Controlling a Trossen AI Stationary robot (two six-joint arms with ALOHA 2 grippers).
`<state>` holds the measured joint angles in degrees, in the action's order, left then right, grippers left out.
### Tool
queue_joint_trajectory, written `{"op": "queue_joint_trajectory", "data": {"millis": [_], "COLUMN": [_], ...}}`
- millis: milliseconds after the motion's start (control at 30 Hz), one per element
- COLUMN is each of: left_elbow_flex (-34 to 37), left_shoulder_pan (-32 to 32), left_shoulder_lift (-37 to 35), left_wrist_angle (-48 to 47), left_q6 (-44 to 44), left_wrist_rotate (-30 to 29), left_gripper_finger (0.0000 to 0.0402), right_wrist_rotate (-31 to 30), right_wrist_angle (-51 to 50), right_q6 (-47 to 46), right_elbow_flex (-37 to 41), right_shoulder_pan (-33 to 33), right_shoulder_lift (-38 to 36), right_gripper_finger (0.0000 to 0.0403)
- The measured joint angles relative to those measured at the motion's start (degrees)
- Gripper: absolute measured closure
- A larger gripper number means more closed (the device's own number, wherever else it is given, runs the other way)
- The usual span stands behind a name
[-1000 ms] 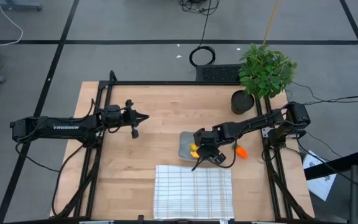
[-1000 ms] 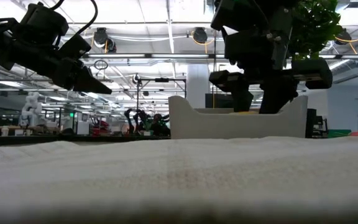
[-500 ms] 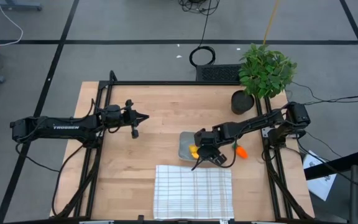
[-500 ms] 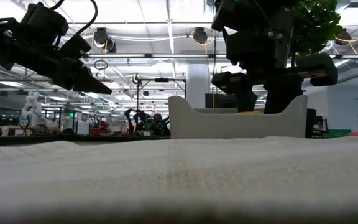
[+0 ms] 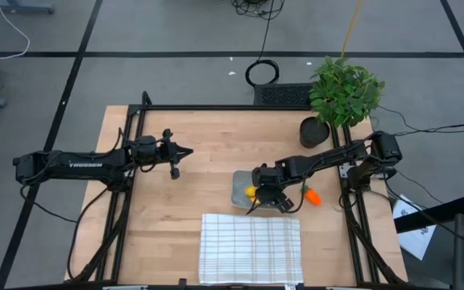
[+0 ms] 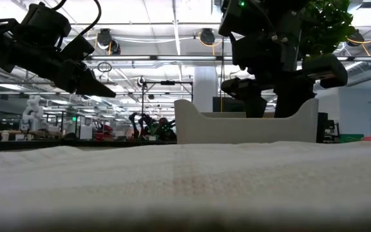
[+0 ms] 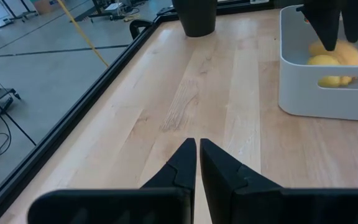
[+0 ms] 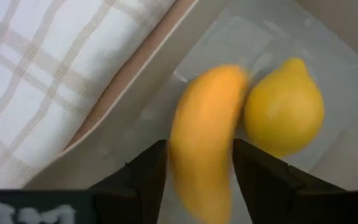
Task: Pick and placing Produce into tupperware
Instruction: Put the yellow banana into the gray bin, then put the orange carrot into the gray bin
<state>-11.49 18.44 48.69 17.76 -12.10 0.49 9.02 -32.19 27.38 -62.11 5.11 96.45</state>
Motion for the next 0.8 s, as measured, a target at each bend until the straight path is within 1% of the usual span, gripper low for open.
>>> {"op": "queue_joint_trajectory", "data": {"millis": [233, 333, 433, 533, 633, 733, 800], "left_elbow_flex": [0.0, 0.0, 0.0, 0.0, 0.0, 0.0, 0.0], "left_shoulder_pan": [0.0, 0.0, 0.02, 0.02, 0.0, 0.0, 0.02], "left_shoulder_lift": [0.0, 0.0, 0.0, 0.0, 0.02, 0.01, 0.0], "left_wrist_angle": [0.0, -0.02, -0.04, -0.11, -0.34, -0.66, -0.96], "left_q6": [-0.03, -0.06, -0.17, -0.17, -0.17, -0.17, -0.17], "left_wrist_rotate": [-0.04, -0.04, -0.05, -0.07, -0.07, -0.07, -0.07], "left_gripper_finger": [0.0376, 0.0376, 0.0376, 0.0376, 0.0376, 0.0376, 0.0376], "right_wrist_rotate": [-0.01, -3.24, -5.79, -5.93, -5.93, -5.63, -4.7], "right_wrist_angle": [0.31, 0.62, -1.12, -2.53, -4.02, -4.08, -4.21], "right_q6": [-0.79, -0.69, -0.09, -0.1, -0.05, 0.32, 0.91], "right_elbow_flex": [-0.04, -0.07, -0.71, -2.2, -3.77, -4.64, -4.7], "right_shoulder_pan": [-0.82, -0.61, -0.53, -0.53, -0.53, -0.53, -0.53], "right_shoulder_lift": [-0.02, -0.07, -0.49, -0.48, -0.51, -0.48, -0.48], "right_gripper_finger": [0.0176, 0.017, 0.0171, 0.0179, 0.0198, 0.0227, 0.0254]}}
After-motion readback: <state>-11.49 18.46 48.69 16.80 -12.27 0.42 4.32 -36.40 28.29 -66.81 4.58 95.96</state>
